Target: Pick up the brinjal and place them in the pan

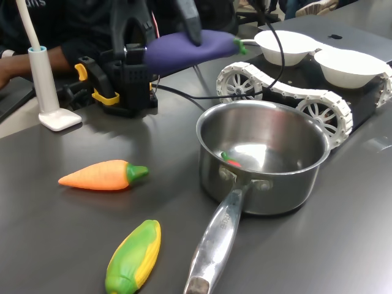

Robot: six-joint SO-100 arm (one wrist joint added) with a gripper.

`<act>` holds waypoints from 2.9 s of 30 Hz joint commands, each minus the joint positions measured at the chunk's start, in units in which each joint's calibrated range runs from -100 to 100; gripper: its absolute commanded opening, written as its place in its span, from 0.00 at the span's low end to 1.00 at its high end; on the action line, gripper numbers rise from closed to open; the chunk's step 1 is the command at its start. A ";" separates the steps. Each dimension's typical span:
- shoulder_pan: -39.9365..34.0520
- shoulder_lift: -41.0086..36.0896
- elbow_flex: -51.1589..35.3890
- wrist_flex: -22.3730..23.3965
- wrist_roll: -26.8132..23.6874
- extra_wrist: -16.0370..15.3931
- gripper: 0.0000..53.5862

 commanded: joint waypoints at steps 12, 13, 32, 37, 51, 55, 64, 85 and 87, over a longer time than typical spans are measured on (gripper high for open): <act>-21.62 -5.94 11.51 -12.30 -0.54 4.92 0.01; -23.00 -6.19 13.14 -13.15 -0.39 5.26 0.01; -33.55 -8.73 25.59 -16.39 -1.27 8.36 0.01; -35.50 -11.93 30.86 -17.24 -1.12 8.45 0.01; -37.57 -18.26 38.49 -17.93 -1.07 8.53 0.01; -37.45 -18.26 38.95 -18.35 -0.98 8.53 0.04; -36.42 -18.93 40.49 -18.95 -1.66 8.53 0.28; -38.83 -22.56 40.40 -13.92 -1.81 8.28 0.73; -38.71 -23.32 40.86 -13.92 -2.74 8.28 0.77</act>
